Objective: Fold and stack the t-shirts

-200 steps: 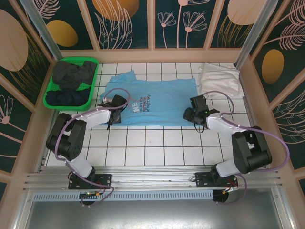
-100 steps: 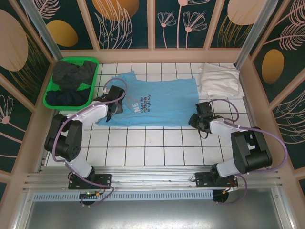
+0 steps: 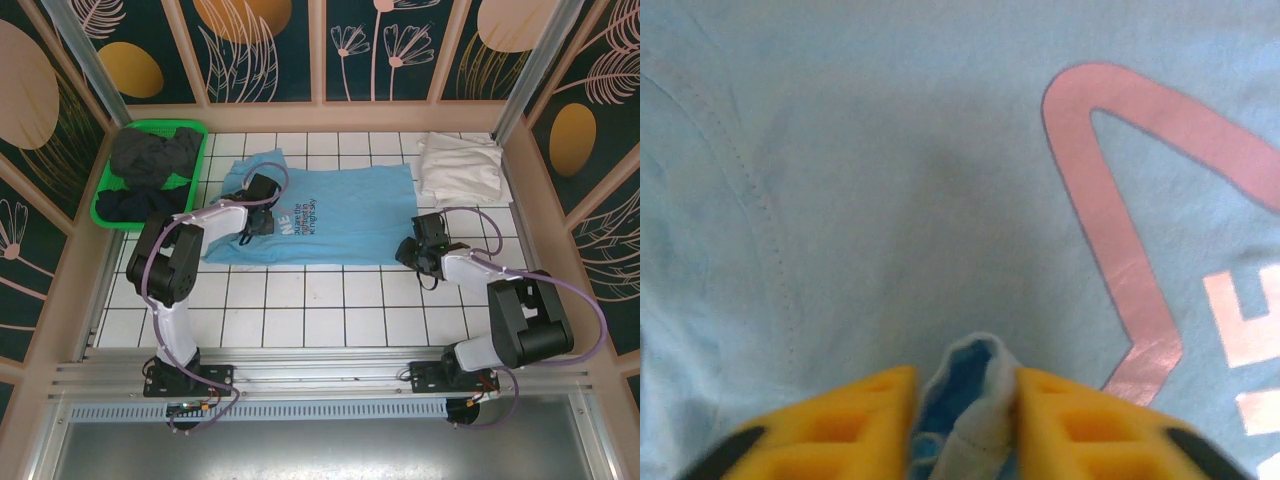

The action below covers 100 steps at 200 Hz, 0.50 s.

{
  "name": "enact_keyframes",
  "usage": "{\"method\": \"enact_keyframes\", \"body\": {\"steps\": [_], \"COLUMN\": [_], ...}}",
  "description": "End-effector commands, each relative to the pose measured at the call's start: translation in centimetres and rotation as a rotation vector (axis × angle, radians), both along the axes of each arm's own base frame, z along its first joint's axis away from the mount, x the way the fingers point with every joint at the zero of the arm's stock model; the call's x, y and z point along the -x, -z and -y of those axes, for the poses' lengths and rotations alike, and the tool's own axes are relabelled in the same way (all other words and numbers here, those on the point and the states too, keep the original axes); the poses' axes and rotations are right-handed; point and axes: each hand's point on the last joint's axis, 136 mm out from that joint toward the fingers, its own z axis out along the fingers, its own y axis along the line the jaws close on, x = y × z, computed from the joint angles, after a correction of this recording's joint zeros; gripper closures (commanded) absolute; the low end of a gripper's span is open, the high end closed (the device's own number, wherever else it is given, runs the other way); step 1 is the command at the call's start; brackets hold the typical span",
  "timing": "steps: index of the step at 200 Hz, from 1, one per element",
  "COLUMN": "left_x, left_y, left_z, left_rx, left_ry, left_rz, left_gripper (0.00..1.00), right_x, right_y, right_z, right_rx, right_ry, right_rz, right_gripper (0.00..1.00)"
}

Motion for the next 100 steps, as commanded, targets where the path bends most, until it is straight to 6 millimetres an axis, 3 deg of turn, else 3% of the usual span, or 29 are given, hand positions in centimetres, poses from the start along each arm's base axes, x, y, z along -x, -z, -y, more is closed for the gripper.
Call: {"method": "enact_keyframes", "body": {"steps": [1, 30, 53, 61, 68, 78, 85, 95, 100], "left_x": [-1.7, -2.7, -3.1, -3.2, -3.4, -3.3, -3.2, -3.0, -2.8], "left_y": [-2.4, -3.2, -2.4, -2.1, -2.1, -2.1, -2.4, -3.2, -3.7], "left_z": [1.3, 3.3, 3.8, 3.4, 2.8, 2.0, 1.6, 0.7, 0.1], "left_rx": [0.003, -0.070, -0.126, -0.148, -0.179, -0.206, -0.212, -0.211, -0.208], "left_ry": [0.050, 0.129, 0.159, 0.151, 0.122, 0.094, 0.082, 0.043, 0.019], "left_rz": [0.059, 0.082, 0.076, 0.076, 0.084, 0.089, 0.093, 0.104, 0.114], "left_gripper": [0.86, 0.99, 0.94, 0.83, 0.64, 0.64, 0.58, 0.31, 0.23], "right_x": [0.6, 0.8, 0.9, 0.9, 0.9, 0.8, 0.8, 0.6, 0.5], "right_y": [-0.4, -0.2, 0.2, 0.3, 0.3, 0.3, 0.2, -0.1, -0.4], "right_z": [0.6, 0.9, 1.0, 1.0, 1.0, 1.1, 1.1, 1.0, 0.9], "right_rx": [0.018, 0.021, 0.026, 0.029, 0.031, 0.032, 0.031, 0.026, 0.024], "right_ry": [-0.001, 0.003, 0.001, -0.001, -0.001, 0.003, 0.004, 0.003, 0.003], "right_rz": [0.003, 0.004, -0.017, -0.021, -0.022, -0.021, -0.020, -0.009, -0.004], "right_gripper": [0.58, 0.58, 0.58, 0.58, 0.58, 0.58, 0.58, 0.58, 0.58]}}
